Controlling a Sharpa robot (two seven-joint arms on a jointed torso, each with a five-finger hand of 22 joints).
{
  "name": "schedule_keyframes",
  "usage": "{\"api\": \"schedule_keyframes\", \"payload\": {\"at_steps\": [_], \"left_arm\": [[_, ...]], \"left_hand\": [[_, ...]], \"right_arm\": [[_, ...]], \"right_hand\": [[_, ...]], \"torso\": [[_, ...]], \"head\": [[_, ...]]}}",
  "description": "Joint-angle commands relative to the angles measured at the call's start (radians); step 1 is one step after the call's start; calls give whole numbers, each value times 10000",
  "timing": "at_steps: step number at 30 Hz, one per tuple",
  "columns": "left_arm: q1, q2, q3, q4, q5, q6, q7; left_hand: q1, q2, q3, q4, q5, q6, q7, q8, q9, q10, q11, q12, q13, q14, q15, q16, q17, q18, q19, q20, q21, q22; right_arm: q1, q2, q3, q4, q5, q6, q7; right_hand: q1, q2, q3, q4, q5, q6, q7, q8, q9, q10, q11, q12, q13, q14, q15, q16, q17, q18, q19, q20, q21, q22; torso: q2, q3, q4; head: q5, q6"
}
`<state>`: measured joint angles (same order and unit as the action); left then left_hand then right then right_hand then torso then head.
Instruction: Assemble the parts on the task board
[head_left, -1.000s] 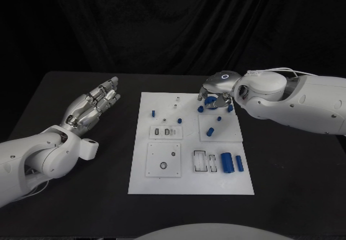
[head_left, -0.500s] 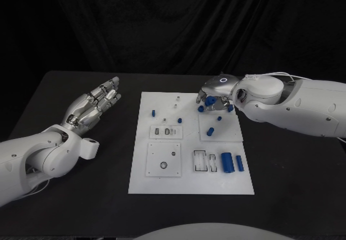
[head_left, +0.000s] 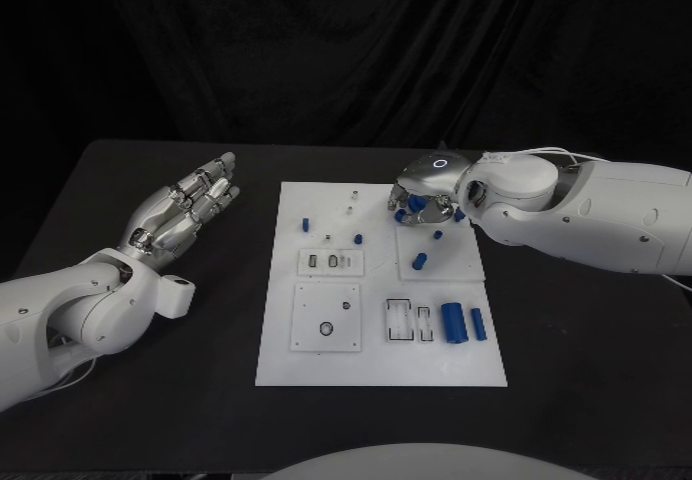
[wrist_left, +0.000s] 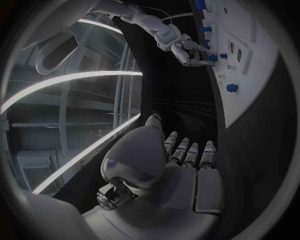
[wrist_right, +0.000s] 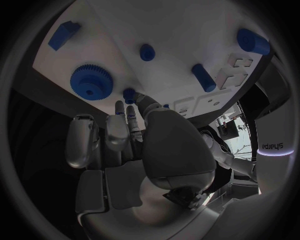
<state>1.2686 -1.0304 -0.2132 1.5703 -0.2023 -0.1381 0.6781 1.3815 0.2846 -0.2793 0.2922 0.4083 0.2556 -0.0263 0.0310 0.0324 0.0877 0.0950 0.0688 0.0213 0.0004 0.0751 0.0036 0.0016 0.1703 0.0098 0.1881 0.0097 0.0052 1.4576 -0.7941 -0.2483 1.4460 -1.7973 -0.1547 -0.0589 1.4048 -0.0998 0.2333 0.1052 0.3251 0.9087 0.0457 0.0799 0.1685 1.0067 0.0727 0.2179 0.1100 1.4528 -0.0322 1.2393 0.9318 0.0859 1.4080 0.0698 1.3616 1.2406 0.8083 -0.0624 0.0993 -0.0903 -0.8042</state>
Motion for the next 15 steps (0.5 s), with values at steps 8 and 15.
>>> {"api": "schedule_keyframes", "payload": {"at_steps": [8,15], "left_arm": [[28,-9,8,25,-26,147,1791],[28,-7,7,-6,-26,171,1733]], "left_hand": [[315,-45,154,-50,340,21,65,18,-1,5,114,40,14,-4,110,-36,-16,91,2,119,3,15],[509,-85,225,-68,624,20,92,17,-2,-10,123,35,11,-4,121,-36,-16,93,2,137,5,16]], "right_arm": [[-169,85,6,-160,-93,-268,218],[-202,99,7,-200,-93,-413,292]], "right_hand": [[85,-29,465,-69,143,675,87,329,318,554,-117,234,130,-4,-127,-55,-34,-58,-40,-51,-41,39],[178,-30,671,-166,156,922,160,445,514,907,-213,324,192,-14,-138,-95,-53,-61,-49,-83,-59,54]], "torso": [[3,-7,-3],[-1,-8,-2]], "head": [[73,-29],[88,-41]]}}
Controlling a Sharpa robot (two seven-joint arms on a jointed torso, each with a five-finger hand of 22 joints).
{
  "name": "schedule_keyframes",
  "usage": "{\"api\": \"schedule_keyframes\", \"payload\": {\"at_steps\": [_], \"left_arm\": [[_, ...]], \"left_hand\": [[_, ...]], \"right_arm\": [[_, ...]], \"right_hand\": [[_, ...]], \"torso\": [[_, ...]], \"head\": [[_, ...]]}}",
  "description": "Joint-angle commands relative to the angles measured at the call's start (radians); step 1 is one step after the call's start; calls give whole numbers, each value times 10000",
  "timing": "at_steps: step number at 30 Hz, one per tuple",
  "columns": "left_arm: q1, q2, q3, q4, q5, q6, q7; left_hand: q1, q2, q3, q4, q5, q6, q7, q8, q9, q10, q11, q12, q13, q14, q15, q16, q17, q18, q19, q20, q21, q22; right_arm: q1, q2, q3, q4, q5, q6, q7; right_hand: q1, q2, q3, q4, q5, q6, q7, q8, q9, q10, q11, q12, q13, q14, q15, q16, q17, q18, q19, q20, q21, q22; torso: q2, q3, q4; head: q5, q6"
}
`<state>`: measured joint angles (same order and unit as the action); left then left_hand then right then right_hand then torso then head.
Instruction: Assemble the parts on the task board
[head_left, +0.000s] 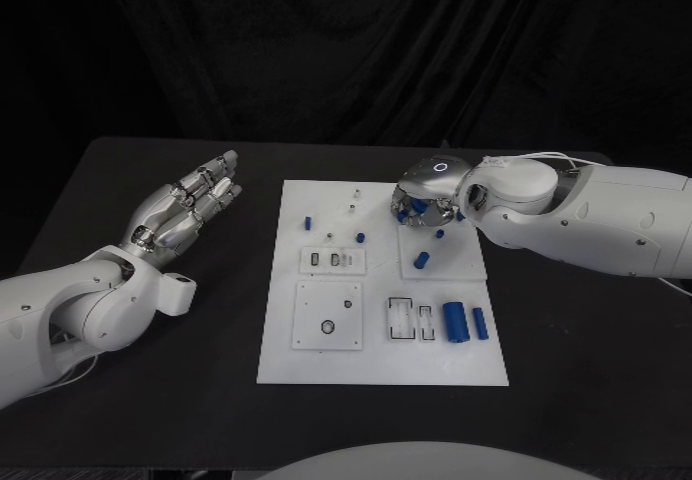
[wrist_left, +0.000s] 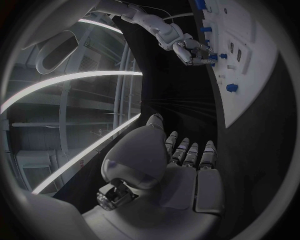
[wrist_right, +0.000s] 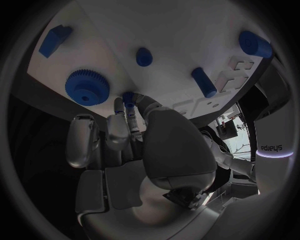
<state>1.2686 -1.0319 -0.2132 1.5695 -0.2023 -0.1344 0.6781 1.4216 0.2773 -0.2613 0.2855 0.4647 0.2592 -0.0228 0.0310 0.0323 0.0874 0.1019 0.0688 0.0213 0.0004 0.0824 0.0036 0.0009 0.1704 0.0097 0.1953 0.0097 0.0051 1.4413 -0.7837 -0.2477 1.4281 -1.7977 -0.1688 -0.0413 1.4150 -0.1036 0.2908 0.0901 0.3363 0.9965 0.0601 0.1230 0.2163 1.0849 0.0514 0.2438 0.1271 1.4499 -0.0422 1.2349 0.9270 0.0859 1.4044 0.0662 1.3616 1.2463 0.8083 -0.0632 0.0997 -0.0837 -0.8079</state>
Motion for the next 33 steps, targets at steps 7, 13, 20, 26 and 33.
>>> {"api": "schedule_keyframes", "payload": {"at_steps": [7,13,20,26,33], "left_arm": [[28,-2,8,-38,-26,155,1699],[27,10,8,-57,-26,173,1688],[26,35,8,-78,-26,170,1691],[26,107,8,-129,-26,209,1677],[26,249,8,-179,-26,286,1658]], "left_hand": [[199,-25,80,-10,176,-12,76,16,0,-22,54,29,9,-4,58,-36,-9,94,4,78,6,17],[239,-31,96,-16,229,-11,85,17,0,-24,57,29,9,-4,65,-36,-9,94,10,89,13,21],[250,-33,101,-17,246,-21,86,16,-1,-29,57,25,8,-4,66,-36,-9,95,5,92,8,18],[255,-34,102,-16,251,-29,82,14,-2,-31,54,24,8,-4,64,-36,-9,95,6,92,8,18],[278,-24,117,-4,265,6,126,20,3,-46,36,15,5,-4,55,-36,-9,95,3,91,6,16]], "right_arm": [[-42,-81,3,19,-88,-992,365],[64,-46,10,90,10,-1600,421],[364,472,39,-212,527,-1994,528],[463,1307,91,-1007,965,-1775,590],[478,2110,113,-1954,1130,-1175,559]], "right_hand": [[341,177,349,-253,-261,711,209,387,476,821,-208,204,139,30,-110,-97,-8,-59,-13,-72,-79,31],[402,237,350,-323,-595,996,311,564,784,1051,-254,110,152,46,-115,-116,26,-68,-4,-104,-83,77],[449,270,353,-346,-825,1019,367,579,935,1223,-241,30,150,71,-60,-82,117,-85,22,-68,-56,147],[505,269,376,-380,-832,945,405,531,977,1244,-219,-36,138,68,-43,-91,117,-85,21,-52,-60,155],[496,236,385,-377,-797,767,444,411,1034,1162,-156,-211,97,52,6,-107,119,-87,15,-10,-65,178]], "torso": [[7,1,-6],[6,2,-11],[3,-3,-28],[12,-13,3],[8,-19,11]], "head": [[34,8],[122,84],[197,165],[158,297],[170,428]]}}
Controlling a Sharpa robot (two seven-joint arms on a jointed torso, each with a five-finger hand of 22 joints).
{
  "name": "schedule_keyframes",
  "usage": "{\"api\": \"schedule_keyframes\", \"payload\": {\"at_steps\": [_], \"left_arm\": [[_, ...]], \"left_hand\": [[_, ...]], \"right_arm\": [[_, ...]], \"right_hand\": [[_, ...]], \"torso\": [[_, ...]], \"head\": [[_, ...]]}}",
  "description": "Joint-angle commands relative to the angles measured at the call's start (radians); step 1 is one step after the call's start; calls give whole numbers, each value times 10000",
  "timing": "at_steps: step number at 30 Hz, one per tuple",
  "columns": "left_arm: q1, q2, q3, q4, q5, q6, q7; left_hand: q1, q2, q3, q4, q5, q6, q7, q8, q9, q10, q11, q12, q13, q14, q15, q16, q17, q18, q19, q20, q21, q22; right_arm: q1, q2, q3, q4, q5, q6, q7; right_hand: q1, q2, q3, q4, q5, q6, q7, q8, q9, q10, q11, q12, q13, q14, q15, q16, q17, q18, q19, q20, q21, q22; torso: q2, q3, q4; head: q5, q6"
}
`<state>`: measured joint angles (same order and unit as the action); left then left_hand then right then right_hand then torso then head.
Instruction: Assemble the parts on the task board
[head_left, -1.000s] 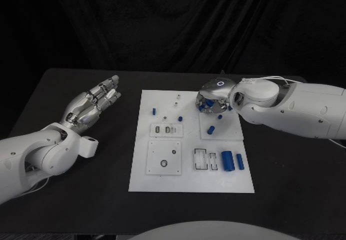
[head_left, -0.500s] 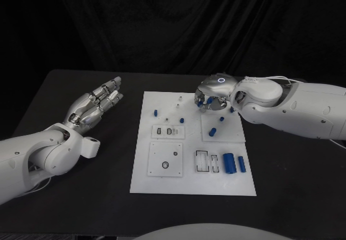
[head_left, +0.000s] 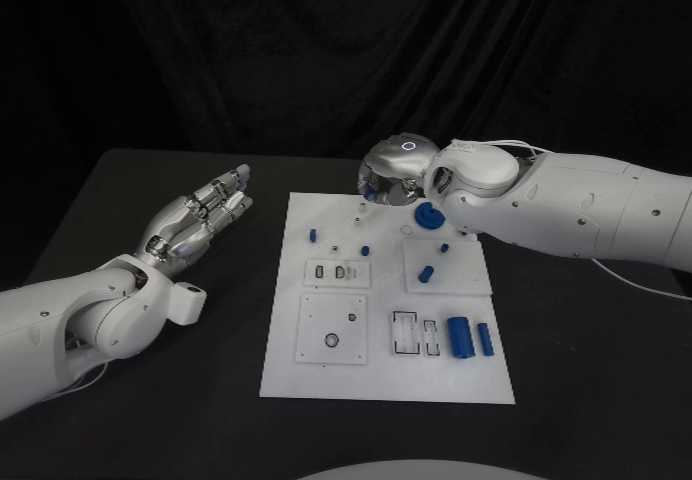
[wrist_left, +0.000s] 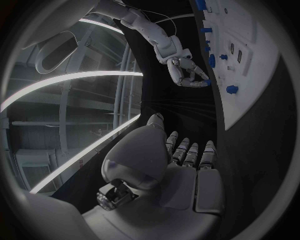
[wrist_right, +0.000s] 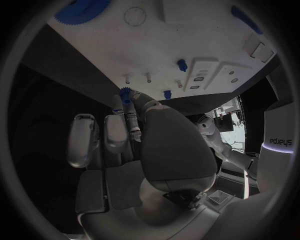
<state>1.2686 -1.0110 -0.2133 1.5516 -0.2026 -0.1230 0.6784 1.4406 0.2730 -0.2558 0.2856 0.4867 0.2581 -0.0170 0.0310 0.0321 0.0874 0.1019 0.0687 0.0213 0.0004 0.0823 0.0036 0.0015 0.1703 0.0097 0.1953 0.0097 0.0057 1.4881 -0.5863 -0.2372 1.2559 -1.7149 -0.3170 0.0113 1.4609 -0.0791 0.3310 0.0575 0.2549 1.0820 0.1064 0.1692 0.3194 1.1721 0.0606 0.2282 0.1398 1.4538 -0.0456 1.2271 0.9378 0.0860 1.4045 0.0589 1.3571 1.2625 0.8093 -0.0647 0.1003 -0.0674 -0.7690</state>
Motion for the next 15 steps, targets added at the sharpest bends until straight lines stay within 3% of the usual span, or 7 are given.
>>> {"api": "schedule_keyframes", "payload": {"at_steps": [1,9,12,15], "left_arm": [[26,47,8,1,-22,174,1653],[26,56,8,21,-22,178,1640],[26,57,8,24,-22,184,1634],[26,70,8,21,-22,194,1634]], "left_hand": [[88,19,63,-5,45,17,68,20,4,-46,37,15,6,-4,55,-36,-15,95,3,92,5,10],[88,19,63,-5,45,17,68,20,4,-46,37,15,6,-4,55,-36,-15,95,3,92,5,10],[99,19,68,0,47,40,103,25,7,-45,25,18,7,-4,50,-36,-15,96,4,90,7,11],[116,18,75,7,51,77,165,32,12,-53,10,13,6,-4,48,-36,-15,97,1,91,4,9]], "right_arm": [[7,224,9,-340,309,358,31],[-25,588,12,-814,332,608,22],[-51,646,12,-878,335,681,23],[-81,670,13,-901,336,705,8]], "right_hand": [[33,-13,-17,-49,14,-101,-15,-61,8,282,-243,-70,-33,14,43,-27,16,-87,9,65,-25,12],[4,-28,-6,-25,-19,-257,2,-171,44,205,-203,-212,-63,-4,71,-32,32,-91,7,95,-20,45],[3,-31,-6,-25,-20,-262,1,-175,45,204,-201,-217,-64,-5,70,-31,34,-89,3,96,-26,38],[-17,-42,-7,-11,-41,-315,6,-214,57,189,-192,-260,-71,-15,79,-39,28,-88,-7,104,-33,39]], "torso": [[-1,-4,8],[8,-17,61],[19,-18,53],[24,-4,2]], "head": [[5,43],[-115,36],[-91,18],[-65,13]]}}
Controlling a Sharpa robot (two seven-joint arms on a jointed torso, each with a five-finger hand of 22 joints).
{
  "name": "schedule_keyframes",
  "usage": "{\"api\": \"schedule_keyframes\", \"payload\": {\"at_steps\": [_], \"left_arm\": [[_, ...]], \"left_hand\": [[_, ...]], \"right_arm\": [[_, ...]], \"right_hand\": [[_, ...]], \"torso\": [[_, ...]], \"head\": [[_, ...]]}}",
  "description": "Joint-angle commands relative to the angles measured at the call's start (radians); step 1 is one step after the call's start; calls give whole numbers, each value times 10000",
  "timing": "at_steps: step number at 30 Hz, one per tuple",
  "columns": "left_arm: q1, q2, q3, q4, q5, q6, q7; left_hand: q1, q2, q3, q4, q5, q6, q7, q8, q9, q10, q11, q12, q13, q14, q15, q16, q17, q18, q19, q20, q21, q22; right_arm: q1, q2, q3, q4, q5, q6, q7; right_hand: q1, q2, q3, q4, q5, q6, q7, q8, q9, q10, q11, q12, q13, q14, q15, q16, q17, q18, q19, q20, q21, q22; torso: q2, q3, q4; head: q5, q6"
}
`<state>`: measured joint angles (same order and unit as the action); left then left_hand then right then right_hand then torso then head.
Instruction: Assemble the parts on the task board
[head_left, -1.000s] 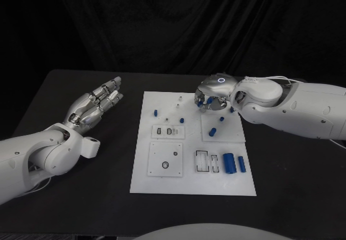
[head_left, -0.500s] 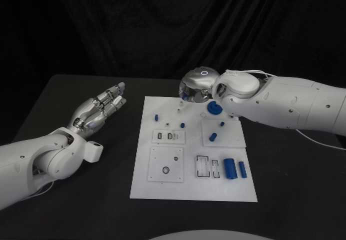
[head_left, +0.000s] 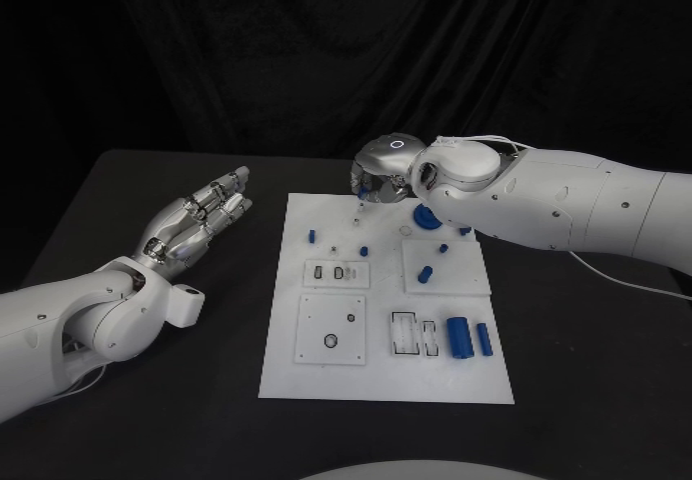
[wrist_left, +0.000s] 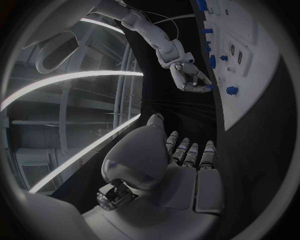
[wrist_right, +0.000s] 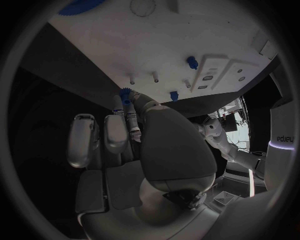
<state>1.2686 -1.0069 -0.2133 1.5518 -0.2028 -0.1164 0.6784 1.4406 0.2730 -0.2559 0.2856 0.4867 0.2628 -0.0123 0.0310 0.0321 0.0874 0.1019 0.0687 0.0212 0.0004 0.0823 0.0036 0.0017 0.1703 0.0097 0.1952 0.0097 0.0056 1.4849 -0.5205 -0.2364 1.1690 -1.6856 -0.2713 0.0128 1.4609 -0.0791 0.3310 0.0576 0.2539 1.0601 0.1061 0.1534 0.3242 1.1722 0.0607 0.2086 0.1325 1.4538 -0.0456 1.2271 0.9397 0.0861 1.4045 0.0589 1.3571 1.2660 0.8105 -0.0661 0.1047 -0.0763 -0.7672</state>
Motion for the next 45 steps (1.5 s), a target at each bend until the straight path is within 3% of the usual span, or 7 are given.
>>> {"api": "schedule_keyframes", "payload": {"at_steps": [1,8,23,35,45], "left_arm": [[26,37,8,16,-21,129,1636],[26,48,8,12,-21,145,1632],[26,16,8,26,-21,169,1582],[26,58,8,-41,-21,268,1524],[26,94,8,-92,-21,341,1484]], "left_hand": [[116,18,76,7,51,30,118,32,13,-53,10,14,6,-4,48,-36,-17,97,1,92,4,10],[121,20,78,8,54,36,132,33,13,-52,9,14,6,-4,46,-36,-17,97,3,92,6,12],[127,19,81,11,54,65,153,37,17,-51,9,16,7,-4,46,-36,-17,98,5,93,8,13],[150,26,95,18,60,244,275,69,40,-57,13,15,6,-4,64,-36,-17,101,14,117,17,18],[161,32,104,14,76,249,269,69,40,-70,23,5,3,-4,81,-36,-17,102,19,127,22,21]], "right_arm": [[-61,23,6,-42,44,254,-9],[-109,19,8,12,46,283,-28],[-146,30,9,61,46,407,-151],[-220,154,9,-88,46,620,-198],[-312,232,9,-218,46,745,-212]], "right_hand": [[-17,-44,-4,-9,-33,-112,13,-68,11,185,-189,-75,0,-17,84,-40,11,-89,-8,106,-34,6],[-1,-60,17,-19,-18,-173,33,-118,22,170,-170,-130,-9,-27,104,-41,20,-88,-19,121,-43,7],[-44,-82,33,14,-32,-237,76,-187,43,138,-113,-232,-25,-55,157,-68,-8,-83,-55,161,-77,-13],[-75,-92,46,44,-105,-266,71,-231,64,100,-81,-323,-40,-93,188,-112,-67,-71,-97,193,-121,-50],[-169,-158,101,144,-263,-540,17,-485,77,-230,71,-680,-106,-333,313,-409,-465,4,-342,312,-400,-318]], "torso": [[9,13,-58],[3,10,-19],[0,16,-69],[-10,5,-46],[-1,4,-40]], "head": [[36,-10],[2,-63],[-47,-121],[-108,-192],[-100,-230]]}}
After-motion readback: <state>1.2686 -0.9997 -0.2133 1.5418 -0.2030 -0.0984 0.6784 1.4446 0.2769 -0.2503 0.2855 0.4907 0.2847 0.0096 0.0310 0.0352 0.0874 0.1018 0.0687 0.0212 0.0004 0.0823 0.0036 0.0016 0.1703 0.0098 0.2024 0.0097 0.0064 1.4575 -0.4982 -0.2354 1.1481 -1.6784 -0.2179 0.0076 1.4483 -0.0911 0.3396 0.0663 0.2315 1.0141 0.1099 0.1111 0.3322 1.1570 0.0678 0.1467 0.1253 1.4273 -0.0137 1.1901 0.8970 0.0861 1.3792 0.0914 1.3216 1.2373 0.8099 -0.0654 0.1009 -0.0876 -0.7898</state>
